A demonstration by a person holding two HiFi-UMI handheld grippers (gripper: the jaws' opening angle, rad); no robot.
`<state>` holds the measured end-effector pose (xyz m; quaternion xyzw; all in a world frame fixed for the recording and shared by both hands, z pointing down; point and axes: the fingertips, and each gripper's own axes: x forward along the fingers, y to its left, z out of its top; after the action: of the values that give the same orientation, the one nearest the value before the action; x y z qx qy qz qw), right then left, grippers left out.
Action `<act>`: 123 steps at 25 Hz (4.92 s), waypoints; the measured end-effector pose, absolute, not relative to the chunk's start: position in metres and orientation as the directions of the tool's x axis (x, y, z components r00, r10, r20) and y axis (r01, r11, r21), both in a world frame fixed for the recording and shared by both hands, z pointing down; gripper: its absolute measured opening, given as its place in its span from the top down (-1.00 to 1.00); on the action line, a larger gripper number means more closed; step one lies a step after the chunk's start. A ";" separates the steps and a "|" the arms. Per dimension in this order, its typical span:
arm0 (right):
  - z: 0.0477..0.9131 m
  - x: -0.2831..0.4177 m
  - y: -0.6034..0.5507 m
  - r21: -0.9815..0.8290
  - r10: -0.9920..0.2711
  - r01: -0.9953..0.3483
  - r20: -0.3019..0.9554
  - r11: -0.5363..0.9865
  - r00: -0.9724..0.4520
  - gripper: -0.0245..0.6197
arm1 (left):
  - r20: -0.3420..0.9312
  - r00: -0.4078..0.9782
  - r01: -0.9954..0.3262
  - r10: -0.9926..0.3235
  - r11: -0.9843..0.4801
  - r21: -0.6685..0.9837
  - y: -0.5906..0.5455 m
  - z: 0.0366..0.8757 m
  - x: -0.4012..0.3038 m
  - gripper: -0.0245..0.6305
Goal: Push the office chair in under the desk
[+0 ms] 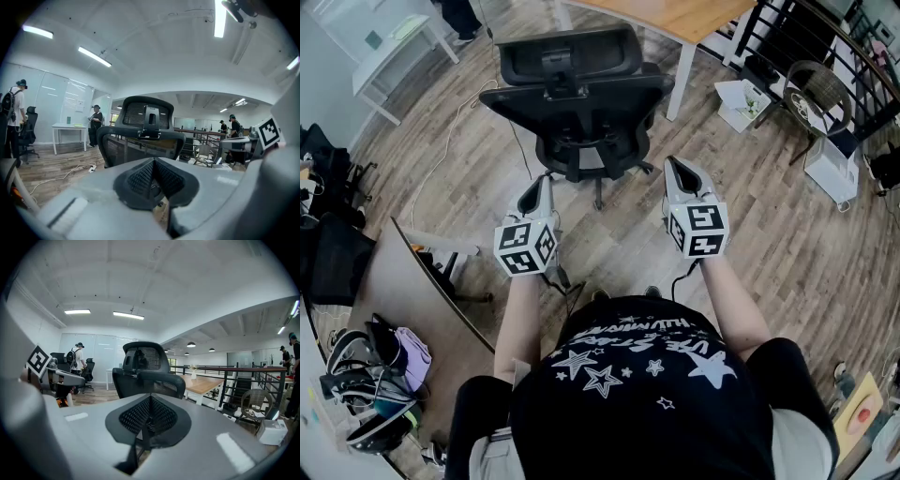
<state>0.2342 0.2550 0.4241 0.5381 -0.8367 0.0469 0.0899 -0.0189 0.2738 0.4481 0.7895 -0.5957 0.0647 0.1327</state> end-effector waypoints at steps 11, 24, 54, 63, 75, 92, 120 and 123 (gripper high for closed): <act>0.420 0.218 0.260 0.033 -0.890 -0.906 0.201 0.423 -0.408 0.92 | 0.254 0.295 -0.954 -0.921 -0.269 0.132 0.282 0.452 -0.029 0.92; 0.429 0.190 0.254 0.019 -0.883 -0.907 0.238 0.420 -0.404 0.92 | 0.263 0.307 -0.950 -0.914 -0.277 0.147 0.287 0.461 -0.057 0.92; 0.439 0.173 0.162 0.204 -0.930 -0.926 0.258 0.318 -0.263 0.23 | 0.215 0.357 -0.934 -0.909 -0.350 0.070 0.206 0.451 -0.099 0.92; 0.433 0.169 0.116 0.336 -0.942 -0.887 0.220 0.316 -0.252 -0.31 | 0.211 0.307 -0.928 -0.928 -0.341 -0.149 0.157 0.455 -0.097 0.02; 0.434 0.187 0.059 0.584 -0.963 -0.772 0.237 0.250 -0.132 -0.34 | 0.292 0.111 -0.772 -0.950 -0.267 -0.577 0.085 0.465 -0.142 -0.31; 0.445 0.184 0.015 0.787 -0.956 -0.547 0.274 0.287 -0.108 -0.29 | 0.304 -0.058 -0.437 -0.951 -0.249 -0.864 0.009 0.459 -0.160 -0.31; 0.440 0.186 -0.055 0.776 -0.944 -0.537 0.276 0.330 -0.181 0.00 | 0.296 -0.054 -0.402 -0.954 -0.250 -0.881 -0.087 0.453 -0.157 0.13; 0.440 0.192 -0.066 0.777 -0.945 -0.538 0.274 0.327 -0.179 0.00 | 0.289 -0.040 -0.402 -0.956 -0.250 -0.881 -0.101 0.454 -0.151 0.13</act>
<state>0.1925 -0.0664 0.4399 0.5150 -0.7198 -0.2669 0.3813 -0.1508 -0.1013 0.4541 0.6294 -0.5394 0.4784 -0.2898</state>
